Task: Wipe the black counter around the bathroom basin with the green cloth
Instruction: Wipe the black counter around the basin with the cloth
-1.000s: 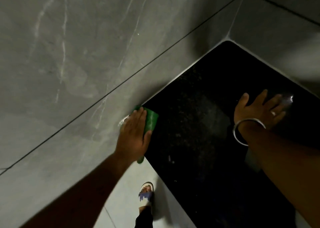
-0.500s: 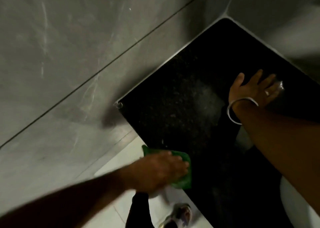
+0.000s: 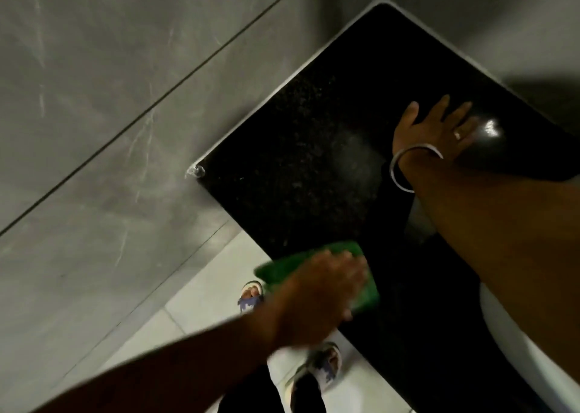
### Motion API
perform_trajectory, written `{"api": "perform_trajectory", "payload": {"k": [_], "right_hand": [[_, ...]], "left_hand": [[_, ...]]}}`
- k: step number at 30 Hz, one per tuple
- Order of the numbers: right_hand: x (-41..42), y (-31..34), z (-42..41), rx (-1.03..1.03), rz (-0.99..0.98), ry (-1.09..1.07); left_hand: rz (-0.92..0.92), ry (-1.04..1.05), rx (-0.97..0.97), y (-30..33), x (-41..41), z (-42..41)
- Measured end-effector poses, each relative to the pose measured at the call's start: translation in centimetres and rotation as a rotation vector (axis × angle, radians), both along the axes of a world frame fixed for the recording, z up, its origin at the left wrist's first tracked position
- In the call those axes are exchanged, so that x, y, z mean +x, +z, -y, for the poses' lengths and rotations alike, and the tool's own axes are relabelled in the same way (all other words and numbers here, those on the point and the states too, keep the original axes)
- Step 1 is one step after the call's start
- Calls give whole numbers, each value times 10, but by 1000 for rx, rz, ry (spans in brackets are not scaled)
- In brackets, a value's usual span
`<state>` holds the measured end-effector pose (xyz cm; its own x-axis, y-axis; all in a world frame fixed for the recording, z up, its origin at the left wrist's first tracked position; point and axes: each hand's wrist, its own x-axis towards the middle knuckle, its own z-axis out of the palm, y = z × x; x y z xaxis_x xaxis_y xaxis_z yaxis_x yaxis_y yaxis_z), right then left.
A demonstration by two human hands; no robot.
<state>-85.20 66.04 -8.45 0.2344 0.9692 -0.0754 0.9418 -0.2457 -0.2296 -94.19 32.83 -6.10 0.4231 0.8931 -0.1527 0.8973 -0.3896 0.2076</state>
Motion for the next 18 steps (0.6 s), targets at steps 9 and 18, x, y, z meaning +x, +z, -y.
{"api": "perform_trajectory", "payload": {"k": [9,18], "right_hand": [[1,-3,-1,10,-25,4],[1,1,3,-36,-20,29]], "left_hand": [[-81,-362,44,-4,-18,12],[-1,-1,-16,10,-1,-46]]}}
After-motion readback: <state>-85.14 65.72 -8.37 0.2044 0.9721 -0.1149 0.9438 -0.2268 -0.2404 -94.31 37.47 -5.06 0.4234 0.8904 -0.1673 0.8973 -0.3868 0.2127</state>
